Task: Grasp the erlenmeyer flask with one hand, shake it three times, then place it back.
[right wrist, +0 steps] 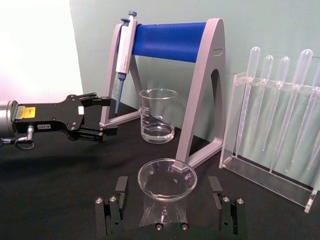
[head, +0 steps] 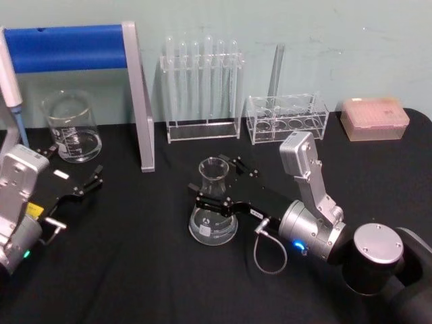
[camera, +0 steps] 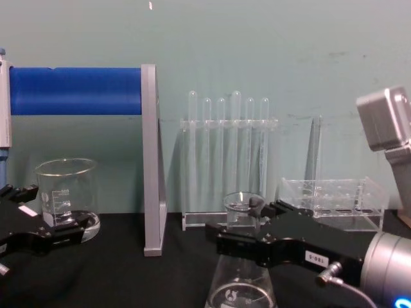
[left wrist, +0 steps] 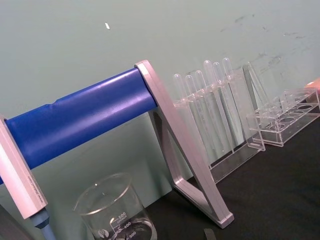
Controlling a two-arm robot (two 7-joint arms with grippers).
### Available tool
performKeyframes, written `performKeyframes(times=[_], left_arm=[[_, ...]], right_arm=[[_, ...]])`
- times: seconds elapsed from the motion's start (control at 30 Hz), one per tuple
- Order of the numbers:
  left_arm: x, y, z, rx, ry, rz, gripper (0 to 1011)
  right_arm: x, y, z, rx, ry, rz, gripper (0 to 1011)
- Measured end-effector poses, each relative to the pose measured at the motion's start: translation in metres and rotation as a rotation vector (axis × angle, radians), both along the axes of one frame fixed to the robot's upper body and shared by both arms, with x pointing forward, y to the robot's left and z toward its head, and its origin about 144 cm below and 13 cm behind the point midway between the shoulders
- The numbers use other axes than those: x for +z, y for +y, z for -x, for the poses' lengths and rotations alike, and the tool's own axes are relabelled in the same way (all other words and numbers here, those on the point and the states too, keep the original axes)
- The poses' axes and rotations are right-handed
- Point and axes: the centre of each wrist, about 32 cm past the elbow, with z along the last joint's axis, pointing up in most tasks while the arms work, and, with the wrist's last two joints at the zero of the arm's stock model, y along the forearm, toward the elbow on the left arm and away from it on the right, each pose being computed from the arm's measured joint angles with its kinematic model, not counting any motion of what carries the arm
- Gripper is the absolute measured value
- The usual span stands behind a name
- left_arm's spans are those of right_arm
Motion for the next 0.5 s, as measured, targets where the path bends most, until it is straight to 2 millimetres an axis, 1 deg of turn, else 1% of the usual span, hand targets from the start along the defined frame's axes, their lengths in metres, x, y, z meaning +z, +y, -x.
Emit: performKeyframes(times=[0.5], left_arm=[[0.0000, 0.0000, 0.0000, 0.000, 0.000, 0.000, 1001]], right_arm=[[-0.0004, 0.0006, 0.0008, -0.003, 0.002, 0.005, 1003]])
